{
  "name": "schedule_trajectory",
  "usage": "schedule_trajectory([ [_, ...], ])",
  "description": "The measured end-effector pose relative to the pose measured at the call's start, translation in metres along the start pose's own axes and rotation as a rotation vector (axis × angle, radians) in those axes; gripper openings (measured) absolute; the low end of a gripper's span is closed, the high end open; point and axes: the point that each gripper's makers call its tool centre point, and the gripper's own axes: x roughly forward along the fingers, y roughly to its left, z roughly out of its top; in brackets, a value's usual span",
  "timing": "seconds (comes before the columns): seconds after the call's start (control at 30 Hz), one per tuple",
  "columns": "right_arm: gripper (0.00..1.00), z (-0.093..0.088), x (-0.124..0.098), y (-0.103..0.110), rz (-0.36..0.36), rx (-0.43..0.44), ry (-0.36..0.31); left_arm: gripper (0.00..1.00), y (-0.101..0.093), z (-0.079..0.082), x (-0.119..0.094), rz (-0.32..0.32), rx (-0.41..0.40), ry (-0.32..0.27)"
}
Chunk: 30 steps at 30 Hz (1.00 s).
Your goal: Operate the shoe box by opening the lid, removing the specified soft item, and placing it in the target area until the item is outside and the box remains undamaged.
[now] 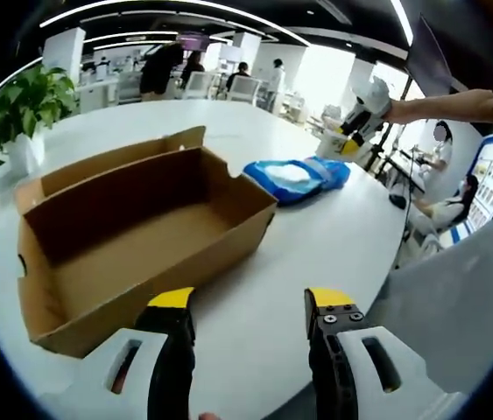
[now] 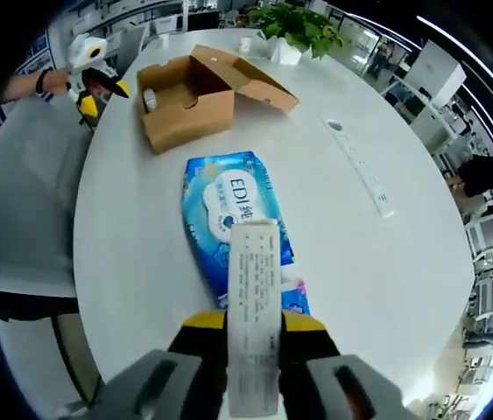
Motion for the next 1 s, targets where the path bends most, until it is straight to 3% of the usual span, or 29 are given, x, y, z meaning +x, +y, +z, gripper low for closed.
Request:
schedule_trajectory([
  [0.37, 0.17, -0.001, 0.002, -0.02, -0.004, -0.014, -0.007, 0.51, -0.002, 0.001, -0.001, 0.002, 0.016, 0.008],
  [1.0, 0.17, -0.011, 0.026, -0.07, -0.003, -0.082, 0.009, 0.51, 0.003, 0.002, -0.008, 0.052, -0.022, -0.001],
])
